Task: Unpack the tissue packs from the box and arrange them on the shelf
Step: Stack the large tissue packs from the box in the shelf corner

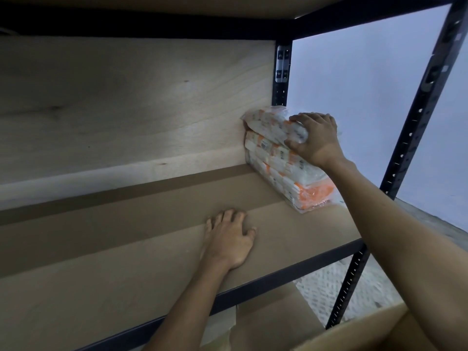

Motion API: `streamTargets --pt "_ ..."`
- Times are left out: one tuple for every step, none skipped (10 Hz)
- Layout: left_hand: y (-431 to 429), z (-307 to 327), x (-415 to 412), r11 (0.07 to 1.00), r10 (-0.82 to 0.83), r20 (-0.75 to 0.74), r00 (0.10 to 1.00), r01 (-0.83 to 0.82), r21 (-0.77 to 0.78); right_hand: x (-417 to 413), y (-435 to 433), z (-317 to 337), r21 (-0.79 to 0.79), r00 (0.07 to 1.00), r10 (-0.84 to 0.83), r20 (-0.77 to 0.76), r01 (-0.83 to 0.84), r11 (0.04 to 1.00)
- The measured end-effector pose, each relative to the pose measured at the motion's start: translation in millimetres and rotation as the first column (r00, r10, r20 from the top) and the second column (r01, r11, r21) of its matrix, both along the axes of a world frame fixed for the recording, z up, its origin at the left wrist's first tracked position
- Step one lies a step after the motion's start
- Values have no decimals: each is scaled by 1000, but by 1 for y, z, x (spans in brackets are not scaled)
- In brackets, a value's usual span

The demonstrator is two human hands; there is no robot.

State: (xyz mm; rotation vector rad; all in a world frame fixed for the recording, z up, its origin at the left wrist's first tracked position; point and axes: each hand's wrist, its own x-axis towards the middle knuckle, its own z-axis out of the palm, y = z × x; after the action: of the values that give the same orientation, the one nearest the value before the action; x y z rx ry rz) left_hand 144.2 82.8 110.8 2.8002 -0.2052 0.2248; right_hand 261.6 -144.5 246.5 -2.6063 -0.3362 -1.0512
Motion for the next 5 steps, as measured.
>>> streamTargets --pt "0 0 0 1000 -3 -5 1000 3 -5 -6 -1 2 -24 1000 13 1 -13 1000" --pt "1 0 0 1000 -2 -7 1000 2 3 -12 -2 6 -38 999 6 -35 -7 999" --pt "0 0 1 1000 -4 -6 1000 4 3 -18 -3 8 -53 996 -1 -85 -4 999" --pt "0 0 0 1000 -2 -9 1000 2 4 -26 -5 10 -48 996 16 -89 -20 999" --pt "0 1 0 1000 0 -17 1000 0 5 -37 -10 11 -15 995 37 -93 -39 999"
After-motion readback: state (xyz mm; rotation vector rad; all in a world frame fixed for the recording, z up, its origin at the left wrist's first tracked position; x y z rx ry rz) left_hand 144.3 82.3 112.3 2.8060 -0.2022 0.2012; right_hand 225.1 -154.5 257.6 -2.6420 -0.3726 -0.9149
